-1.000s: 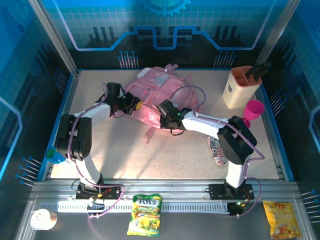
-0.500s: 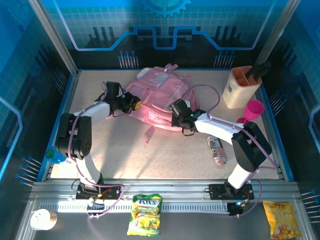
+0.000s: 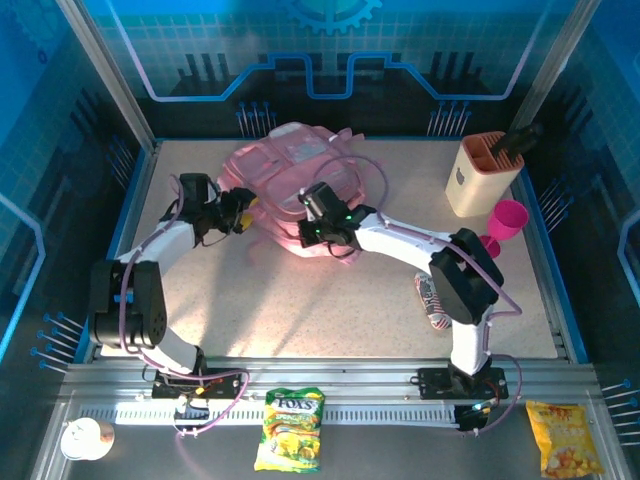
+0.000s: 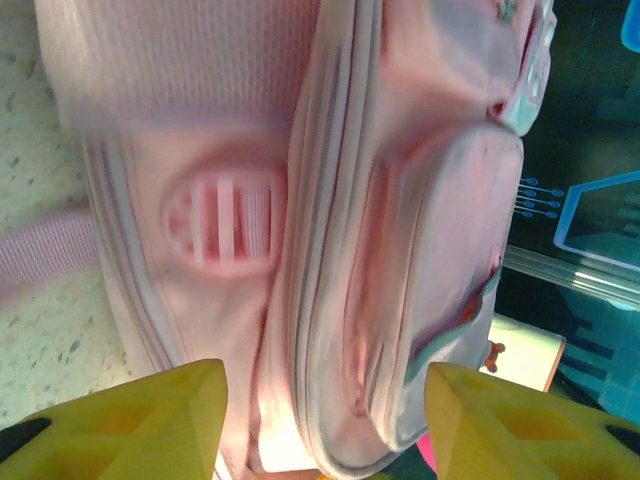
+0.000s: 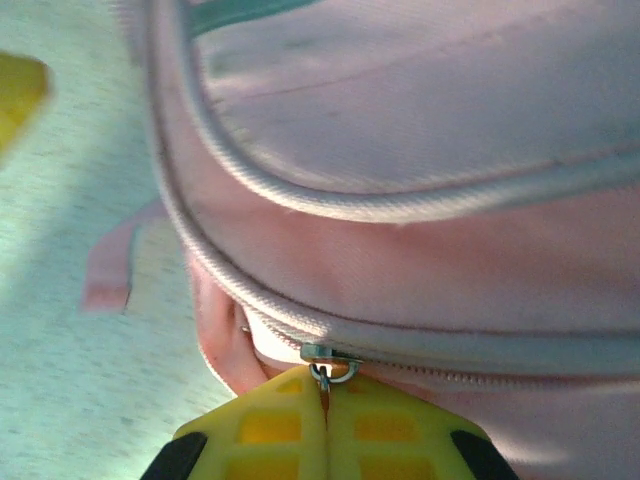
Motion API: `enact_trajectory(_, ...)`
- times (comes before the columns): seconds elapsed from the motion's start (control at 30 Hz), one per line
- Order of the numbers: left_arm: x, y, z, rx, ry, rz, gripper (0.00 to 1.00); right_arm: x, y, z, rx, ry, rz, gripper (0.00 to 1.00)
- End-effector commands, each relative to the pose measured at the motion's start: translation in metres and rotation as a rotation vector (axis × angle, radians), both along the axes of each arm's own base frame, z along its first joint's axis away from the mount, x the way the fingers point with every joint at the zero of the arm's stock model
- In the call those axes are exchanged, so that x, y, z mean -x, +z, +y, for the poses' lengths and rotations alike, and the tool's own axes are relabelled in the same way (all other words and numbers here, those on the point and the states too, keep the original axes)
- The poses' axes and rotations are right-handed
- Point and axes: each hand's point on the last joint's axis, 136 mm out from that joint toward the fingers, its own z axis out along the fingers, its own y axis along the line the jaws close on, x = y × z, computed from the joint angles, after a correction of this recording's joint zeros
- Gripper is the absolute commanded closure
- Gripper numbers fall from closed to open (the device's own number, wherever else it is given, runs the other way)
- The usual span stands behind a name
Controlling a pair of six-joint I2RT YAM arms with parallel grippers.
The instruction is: Pack the student bag
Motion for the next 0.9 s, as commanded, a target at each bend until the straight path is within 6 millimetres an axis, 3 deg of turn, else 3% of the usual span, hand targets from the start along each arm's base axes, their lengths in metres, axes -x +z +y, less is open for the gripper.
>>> enact_trajectory(0.0, 0.013, -0.002, 0.004, 0.025, 0.036, 0.032, 0.46, 0.005, 0.024, 0.046, -0.116, 0.126, -0.026, 0.96)
enact_trajectory(0.17, 0.018, -0.007, 0.004, 0.06, 0.078, 0.05, 0.48, 0.009, 0.029, 0.07, -0.156, 0.175, -0.012, 0.96)
enact_trajectory(0.57, 0.001, -0.012, -0.005, 0.117, 0.101, 0.058, 0.6, 0.013, 0.038, 0.085, -0.197, 0.205, 0.0, 0.95)
enact_trajectory(0.77, -0.006, -0.016, -0.011, 0.118, 0.086, 0.062, 0.74, 0.013, 0.033, 0.081, -0.169, 0.196, -0.005, 0.95)
enact_trajectory(0.87, -0.009, -0.019, -0.01, 0.111, 0.091, 0.064, 0.83, 0.01, 0.028, 0.066, -0.117, 0.17, -0.026, 0.95)
